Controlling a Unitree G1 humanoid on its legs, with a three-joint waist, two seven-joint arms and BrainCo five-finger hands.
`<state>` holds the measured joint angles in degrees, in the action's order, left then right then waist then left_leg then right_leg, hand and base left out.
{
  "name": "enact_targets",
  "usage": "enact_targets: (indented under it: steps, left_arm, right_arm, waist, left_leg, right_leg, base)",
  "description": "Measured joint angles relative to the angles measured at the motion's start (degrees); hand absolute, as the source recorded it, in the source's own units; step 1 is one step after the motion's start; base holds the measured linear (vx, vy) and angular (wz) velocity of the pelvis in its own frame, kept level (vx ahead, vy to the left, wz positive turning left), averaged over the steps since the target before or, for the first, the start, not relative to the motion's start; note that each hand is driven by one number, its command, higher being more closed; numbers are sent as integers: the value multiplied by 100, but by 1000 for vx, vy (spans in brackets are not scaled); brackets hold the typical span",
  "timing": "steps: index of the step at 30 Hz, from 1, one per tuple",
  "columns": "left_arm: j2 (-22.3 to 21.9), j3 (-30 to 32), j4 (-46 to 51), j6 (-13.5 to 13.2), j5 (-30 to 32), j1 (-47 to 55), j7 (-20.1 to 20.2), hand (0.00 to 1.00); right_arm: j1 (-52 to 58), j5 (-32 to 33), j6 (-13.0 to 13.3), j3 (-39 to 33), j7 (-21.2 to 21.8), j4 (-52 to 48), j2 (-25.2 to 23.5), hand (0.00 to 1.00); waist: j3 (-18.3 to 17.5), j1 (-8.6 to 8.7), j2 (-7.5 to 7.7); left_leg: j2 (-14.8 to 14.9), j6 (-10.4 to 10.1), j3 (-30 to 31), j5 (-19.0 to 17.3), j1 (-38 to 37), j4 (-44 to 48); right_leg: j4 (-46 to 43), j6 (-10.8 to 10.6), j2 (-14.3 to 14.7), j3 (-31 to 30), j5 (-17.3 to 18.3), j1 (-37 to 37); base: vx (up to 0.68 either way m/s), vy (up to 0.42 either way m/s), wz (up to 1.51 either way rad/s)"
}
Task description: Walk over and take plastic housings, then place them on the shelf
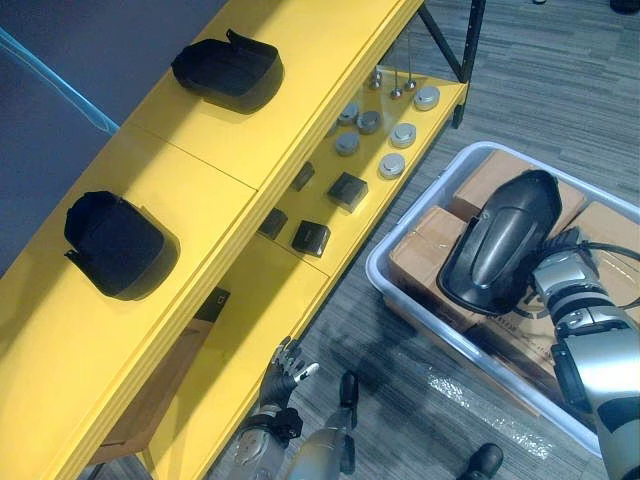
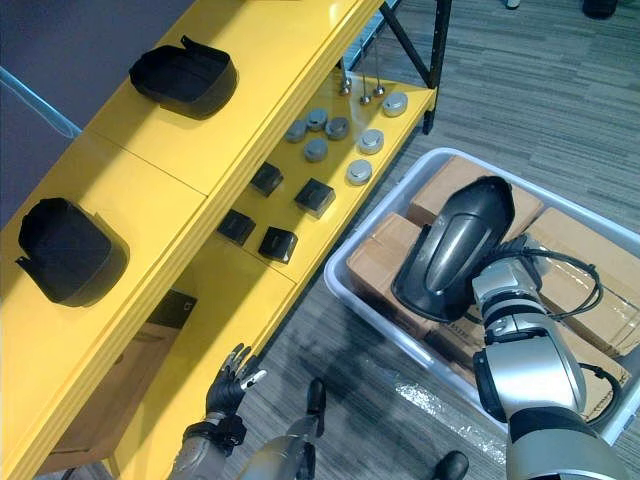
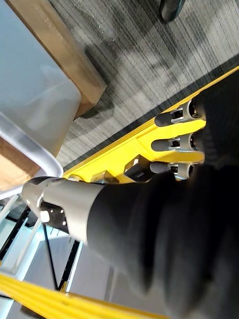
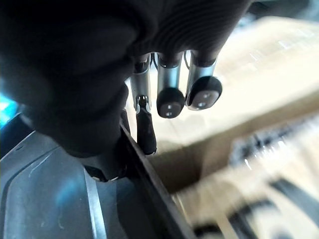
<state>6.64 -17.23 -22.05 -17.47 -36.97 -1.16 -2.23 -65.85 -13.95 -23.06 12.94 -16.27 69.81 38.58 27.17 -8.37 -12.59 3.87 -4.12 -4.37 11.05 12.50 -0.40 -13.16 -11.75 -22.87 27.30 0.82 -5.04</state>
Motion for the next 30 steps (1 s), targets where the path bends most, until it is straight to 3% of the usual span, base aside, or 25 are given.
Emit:
enact_targets:
  steps: [8,11,16,18,23,27,30]
  left_arm:
    - [172,17,553,6,16,-128,2,0]
    - [266,8,929,35,-5,-361,17,0]
    - [282,-234,1124,294,-459,-1111,152,0]
    - [275,-414,875,383,-743,-1713,267,0]
    - [127,-565,-399,456,-1252,-2895,384,0]
    - [0,-553,-952,287,-1641,-3390,435,0]
    - [-118,-382,-997,34,-1699,-3592,471,0]
  right_arm:
    - [432,-129,513,414,87,-860,89,100]
    - [544,-247,660,414,63,-1115,23,100]
    - [558,-371,1061,414,-214,-1551,-182,100]
    - [545,-488,1253,413,-361,-1561,-408,100]
    - [443,-489,1567,543,-626,-1925,-795,100]
    - [278,-483,1808,538,-756,-2295,-1114,100]
    - [280,-487,1965,526,-782,-2732,-1245,100]
  waist:
    - [48,139,76]
    - [75,149,179]
    - [57,337,368]
    - [10,377,531]
    - [-19,535,671]
    - [-41,736,755]
    - [-80,788,833]
  left_leg:
    - [86,-31,-67,55,-188,-163]
    - [200,-80,-168,104,-292,-283]
    - [302,-116,-248,193,-404,-448]
    - [377,-126,-364,200,-449,-448]
    - [519,-151,-575,215,-575,-450]
    - [653,-204,-702,249,-585,-452]
    - [759,-237,-854,261,-597,-453]
  right_leg:
    - [-4,19,90,-47,4,63]
    - [10,58,201,-130,4,47]
    - [59,114,317,-209,-27,33]
    - [75,139,391,-327,-45,-11]
    - [154,241,542,-540,-122,-32]
    - [216,319,687,-666,-190,-111]
    - [252,375,796,-813,-249,-219]
  base:
    - [26,-11,-5]
    - [20,-25,-17]
    - [19,-13,-12]
    - [15,-19,-23]
    - [-2,-13,-26]
    - [-22,-15,-24]
    - [-17,-8,-25]
